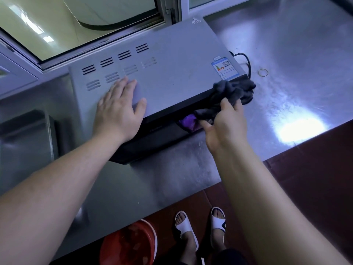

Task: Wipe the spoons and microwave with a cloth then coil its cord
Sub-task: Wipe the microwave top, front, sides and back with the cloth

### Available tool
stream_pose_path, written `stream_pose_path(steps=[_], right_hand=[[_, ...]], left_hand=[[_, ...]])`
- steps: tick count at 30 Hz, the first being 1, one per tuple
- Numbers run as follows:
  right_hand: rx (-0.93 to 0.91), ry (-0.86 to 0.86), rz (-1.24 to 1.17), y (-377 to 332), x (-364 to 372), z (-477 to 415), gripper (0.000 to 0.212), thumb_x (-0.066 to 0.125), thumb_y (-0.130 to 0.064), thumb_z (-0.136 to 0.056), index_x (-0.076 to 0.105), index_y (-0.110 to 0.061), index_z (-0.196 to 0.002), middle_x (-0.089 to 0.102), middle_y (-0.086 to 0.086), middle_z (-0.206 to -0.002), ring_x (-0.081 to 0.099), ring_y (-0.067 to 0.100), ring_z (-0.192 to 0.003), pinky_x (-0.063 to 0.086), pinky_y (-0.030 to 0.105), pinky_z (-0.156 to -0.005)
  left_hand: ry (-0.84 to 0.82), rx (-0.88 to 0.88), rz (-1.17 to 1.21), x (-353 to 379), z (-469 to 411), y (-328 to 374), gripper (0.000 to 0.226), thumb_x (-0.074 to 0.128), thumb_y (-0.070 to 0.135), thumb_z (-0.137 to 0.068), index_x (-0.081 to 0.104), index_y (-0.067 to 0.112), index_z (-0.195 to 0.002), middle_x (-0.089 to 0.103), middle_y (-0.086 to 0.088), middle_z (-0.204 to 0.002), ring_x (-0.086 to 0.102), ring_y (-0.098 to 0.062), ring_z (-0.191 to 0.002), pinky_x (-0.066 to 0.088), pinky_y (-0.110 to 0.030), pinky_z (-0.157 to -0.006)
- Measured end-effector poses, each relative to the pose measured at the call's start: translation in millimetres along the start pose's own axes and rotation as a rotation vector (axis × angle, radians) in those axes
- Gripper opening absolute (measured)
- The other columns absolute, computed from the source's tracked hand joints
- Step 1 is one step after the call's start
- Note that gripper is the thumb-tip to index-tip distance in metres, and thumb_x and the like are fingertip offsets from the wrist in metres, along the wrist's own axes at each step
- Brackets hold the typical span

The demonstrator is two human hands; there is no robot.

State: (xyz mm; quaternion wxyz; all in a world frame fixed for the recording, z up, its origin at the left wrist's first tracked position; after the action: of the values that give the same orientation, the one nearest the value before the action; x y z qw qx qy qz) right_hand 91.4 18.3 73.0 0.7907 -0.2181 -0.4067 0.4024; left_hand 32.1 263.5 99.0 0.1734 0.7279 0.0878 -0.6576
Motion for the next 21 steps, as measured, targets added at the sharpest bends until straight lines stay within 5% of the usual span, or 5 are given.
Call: stream_pose_path(steps=[6, 9, 15, 19, 21], right_hand=[[-0.209, 0.141, 0.231, 7, 8, -6, 0.041, 0.039, -0.029, -0.1, 0.057, -0.049, -0.132, 0.068, -0.012, -0.125, 0.065, 0.013, -0.116, 0.055, 0.049, -0.102], [-0.209, 0.187, 0.234, 9, 4, -18, 0.046, 0.036, -0.026, -0.103, 0.049, -0.052, -0.139, 0.062, -0.019, -0.129, 0.062, 0.005, -0.113, 0.056, 0.03, -0.092], [-0.05, 0.241, 0.122, 22, -5, -49, 0.044, 0.036, -0.032, -0.106, 0.042, -0.051, -0.145, 0.06, -0.011, -0.134, 0.063, 0.021, -0.117, 0.057, 0.049, -0.097], [0.121, 0.283, -0.024, 34, -16, -64, 0.049, 0.032, -0.019, -0.104, 0.046, -0.043, -0.144, 0.062, -0.003, -0.131, 0.07, 0.028, -0.102, 0.061, 0.047, -0.061], [0.182, 0.298, 0.003, 42, -22, -68, 0.052, 0.033, -0.016, -0.101, 0.046, -0.041, -0.145, 0.063, -0.001, -0.133, 0.072, 0.029, -0.098, 0.059, 0.054, -0.06]], left_hand=[[-0.004, -0.001, 0.005, 0, 0, 1, 0.071, 0.027, 0.059, -0.098, 0.03, 0.026, -0.161, 0.023, 0.003, -0.17, 0.019, -0.019, -0.157, 0.016, -0.043, -0.126], [-0.007, -0.001, 0.005, 0, 0, 0, 0.072, 0.026, 0.061, -0.097, 0.029, 0.026, -0.161, 0.022, 0.004, -0.171, 0.018, -0.018, -0.157, 0.016, -0.043, -0.127], [-0.005, 0.001, 0.003, 0, 1, 0, 0.071, 0.028, 0.06, -0.098, 0.029, 0.026, -0.162, 0.022, 0.004, -0.171, 0.018, -0.018, -0.157, 0.015, -0.042, -0.127], [0.003, 0.003, -0.004, 0, 1, 0, 0.07, 0.03, 0.058, -0.099, 0.03, 0.026, -0.161, 0.023, 0.004, -0.17, 0.019, -0.018, -0.157, 0.016, -0.042, -0.126], [0.005, 0.001, -0.006, 0, 1, 0, 0.07, 0.031, 0.058, -0.099, 0.03, 0.026, -0.161, 0.023, 0.003, -0.17, 0.019, -0.018, -0.157, 0.016, -0.042, -0.126]])
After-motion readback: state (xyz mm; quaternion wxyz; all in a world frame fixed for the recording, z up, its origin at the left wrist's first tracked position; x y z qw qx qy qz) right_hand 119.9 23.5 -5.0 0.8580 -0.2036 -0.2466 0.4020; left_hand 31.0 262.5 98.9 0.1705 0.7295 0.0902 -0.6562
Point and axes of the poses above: each hand's wrist, its own z-axis away from the middle knuckle, its own x-axis out of the palm, y = z × x, the point moved 3 cm from there along -z, towards the middle knuckle
